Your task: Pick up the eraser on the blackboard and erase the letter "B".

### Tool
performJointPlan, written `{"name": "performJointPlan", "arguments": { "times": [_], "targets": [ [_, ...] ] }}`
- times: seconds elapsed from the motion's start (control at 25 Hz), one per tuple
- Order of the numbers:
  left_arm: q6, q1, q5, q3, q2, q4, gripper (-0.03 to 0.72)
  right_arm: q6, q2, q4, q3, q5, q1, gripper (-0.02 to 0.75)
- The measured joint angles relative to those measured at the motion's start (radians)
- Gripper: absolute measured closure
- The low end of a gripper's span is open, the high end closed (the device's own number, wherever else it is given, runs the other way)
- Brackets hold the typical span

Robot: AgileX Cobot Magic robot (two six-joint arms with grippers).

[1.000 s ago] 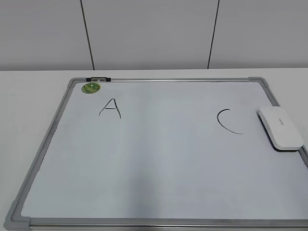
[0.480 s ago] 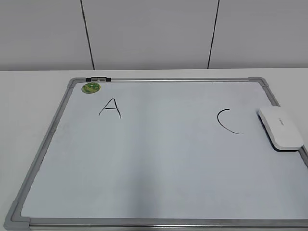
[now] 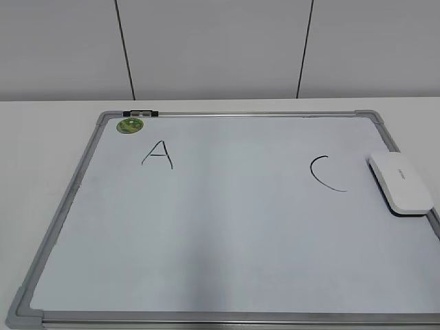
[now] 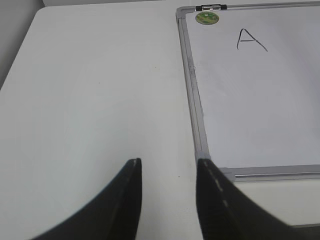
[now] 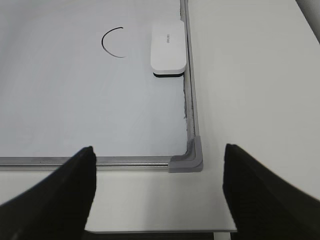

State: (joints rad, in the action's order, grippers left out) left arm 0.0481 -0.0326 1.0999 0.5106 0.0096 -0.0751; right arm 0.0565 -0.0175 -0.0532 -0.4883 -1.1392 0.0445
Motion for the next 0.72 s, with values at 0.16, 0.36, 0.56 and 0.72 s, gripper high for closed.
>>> {"name": "performJointPlan", "arguments": {
  "times": [0.16, 0.36, 0.56, 0.72],
  "targets": [
    [0.000, 0.000, 0.000, 0.000, 0.000, 0.000, 0.423, 0.000, 0.000, 0.000, 0.000, 0.000, 0.000, 0.151],
    [0.000, 0.000, 0.000, 0.000, 0.000, 0.000, 0.423, 0.000, 0.000, 0.000, 0.000, 0.000, 0.000, 0.151],
    [0.000, 0.000, 0.000, 0.000, 0.000, 0.000, 0.423, 0.000, 0.000, 0.000, 0.000, 0.000, 0.000, 0.151],
    [0.000, 0.000, 0.000, 0.000, 0.000, 0.000, 0.423, 0.000, 0.000, 0.000, 0.000, 0.000, 0.000, 0.151]
  ]
}}
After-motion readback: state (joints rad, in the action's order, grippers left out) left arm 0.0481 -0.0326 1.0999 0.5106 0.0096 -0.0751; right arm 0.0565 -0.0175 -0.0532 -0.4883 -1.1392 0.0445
